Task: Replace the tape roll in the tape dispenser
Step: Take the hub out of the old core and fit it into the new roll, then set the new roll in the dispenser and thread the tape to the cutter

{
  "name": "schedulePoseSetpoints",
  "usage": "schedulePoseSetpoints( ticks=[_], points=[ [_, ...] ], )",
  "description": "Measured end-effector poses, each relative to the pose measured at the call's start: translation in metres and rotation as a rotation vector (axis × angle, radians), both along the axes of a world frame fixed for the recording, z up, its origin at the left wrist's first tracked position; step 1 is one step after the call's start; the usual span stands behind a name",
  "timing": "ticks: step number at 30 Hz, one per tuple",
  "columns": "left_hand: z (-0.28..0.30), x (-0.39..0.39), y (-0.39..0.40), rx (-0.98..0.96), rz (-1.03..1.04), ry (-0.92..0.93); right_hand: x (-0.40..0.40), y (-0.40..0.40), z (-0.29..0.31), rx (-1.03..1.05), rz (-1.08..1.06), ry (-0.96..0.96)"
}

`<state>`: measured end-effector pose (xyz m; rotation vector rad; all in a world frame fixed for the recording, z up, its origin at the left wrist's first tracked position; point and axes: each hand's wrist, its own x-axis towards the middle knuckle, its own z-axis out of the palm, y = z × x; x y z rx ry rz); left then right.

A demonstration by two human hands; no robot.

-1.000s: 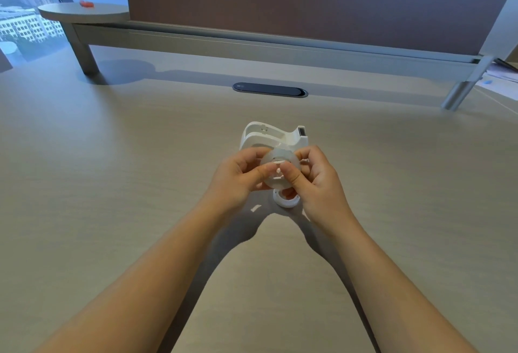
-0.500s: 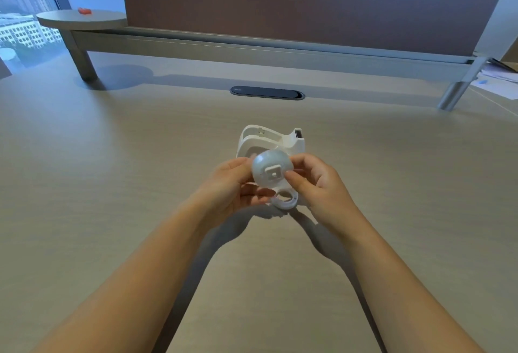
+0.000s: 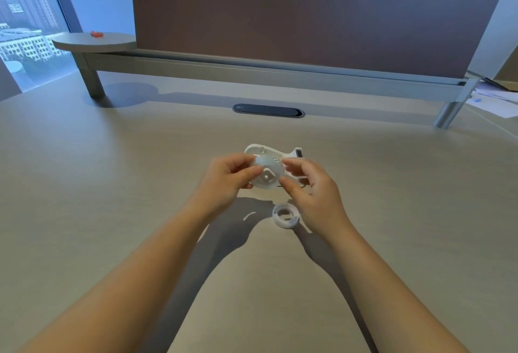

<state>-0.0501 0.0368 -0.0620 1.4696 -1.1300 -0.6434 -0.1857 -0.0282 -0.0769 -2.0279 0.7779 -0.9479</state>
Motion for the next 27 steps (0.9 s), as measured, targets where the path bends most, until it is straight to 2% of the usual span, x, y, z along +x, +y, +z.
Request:
schedulePoseSetpoints(
  ticks=[4, 8, 12, 19, 27],
  points=[
    [0.009, 0.017, -0.016, -0.09, 0.158, -0.035, 0.01, -0.022, 0.002, -0.058, -0.141, 0.105],
    [0.007, 0.03, -0.039, -0.065, 0.214, -0.092, 0.02, -0.04, -0.007, -0.055, -0.18, 0.236],
    [0.002, 0.035, -0.054, -0.03, 0.19, -0.072, 0.028, -0.049, -0.012, -0.001, -0.157, 0.269],
    [-0.004, 0.039, -0.063, 0.007, 0.142, -0.171, 0.033, -0.057, -0.015, 0.073, -0.078, 0.228],
    [-0.004, 0.041, -0.067, 0.075, 0.073, -0.381, 0.033, -0.057, -0.016, 0.085, -0.102, 0.247]
  ],
)
